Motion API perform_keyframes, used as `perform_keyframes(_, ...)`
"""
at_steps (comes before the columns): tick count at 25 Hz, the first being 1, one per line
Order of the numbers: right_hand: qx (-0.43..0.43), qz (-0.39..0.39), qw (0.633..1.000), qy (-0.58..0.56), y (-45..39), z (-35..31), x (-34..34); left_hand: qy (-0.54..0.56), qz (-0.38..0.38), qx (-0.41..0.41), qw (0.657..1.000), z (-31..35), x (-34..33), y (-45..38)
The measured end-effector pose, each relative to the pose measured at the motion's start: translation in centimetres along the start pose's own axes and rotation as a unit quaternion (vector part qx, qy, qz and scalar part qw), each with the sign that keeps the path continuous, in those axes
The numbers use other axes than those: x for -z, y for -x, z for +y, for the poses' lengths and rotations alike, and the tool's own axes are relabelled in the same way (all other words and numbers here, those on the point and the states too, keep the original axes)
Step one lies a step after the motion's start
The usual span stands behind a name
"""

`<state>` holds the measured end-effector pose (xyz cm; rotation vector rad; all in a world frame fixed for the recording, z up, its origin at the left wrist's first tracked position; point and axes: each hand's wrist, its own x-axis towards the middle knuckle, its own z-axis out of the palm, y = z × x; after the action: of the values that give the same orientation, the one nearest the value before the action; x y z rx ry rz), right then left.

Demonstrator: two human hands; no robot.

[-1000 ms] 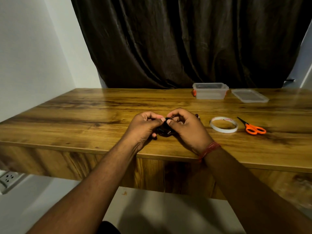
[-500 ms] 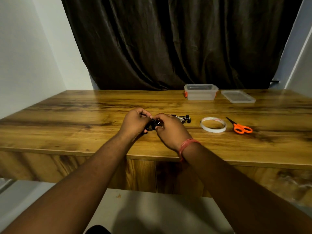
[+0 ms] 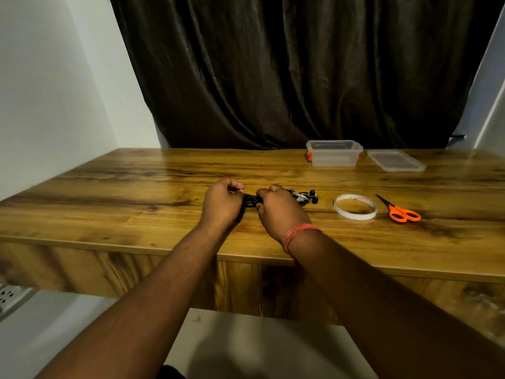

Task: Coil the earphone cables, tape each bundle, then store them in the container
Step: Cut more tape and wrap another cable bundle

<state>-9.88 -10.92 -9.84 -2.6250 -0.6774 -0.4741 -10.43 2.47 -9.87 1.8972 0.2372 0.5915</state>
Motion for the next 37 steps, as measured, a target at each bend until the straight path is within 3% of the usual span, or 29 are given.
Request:
perform_keyframes(6,-0.004,0.031,0.999,0.01,-0.7,-0.1,-0.4,-0.006,-0.046,0.002,0.999,-0.7,-0.2,-0.5)
perform_keyframes(24,-0.029,0.034,0.997,-0.056,0.4,-0.4,0.2,-0.085,-0.054,-0.07,0.992,-0.5,0.1,0.4)
perform_keyframes(37,-0.01,0.007,0.995,-0.096,3.4,0.0,1.9,-0.217,-0.081,-0.136,0.963,1.3,0.0,2.9)
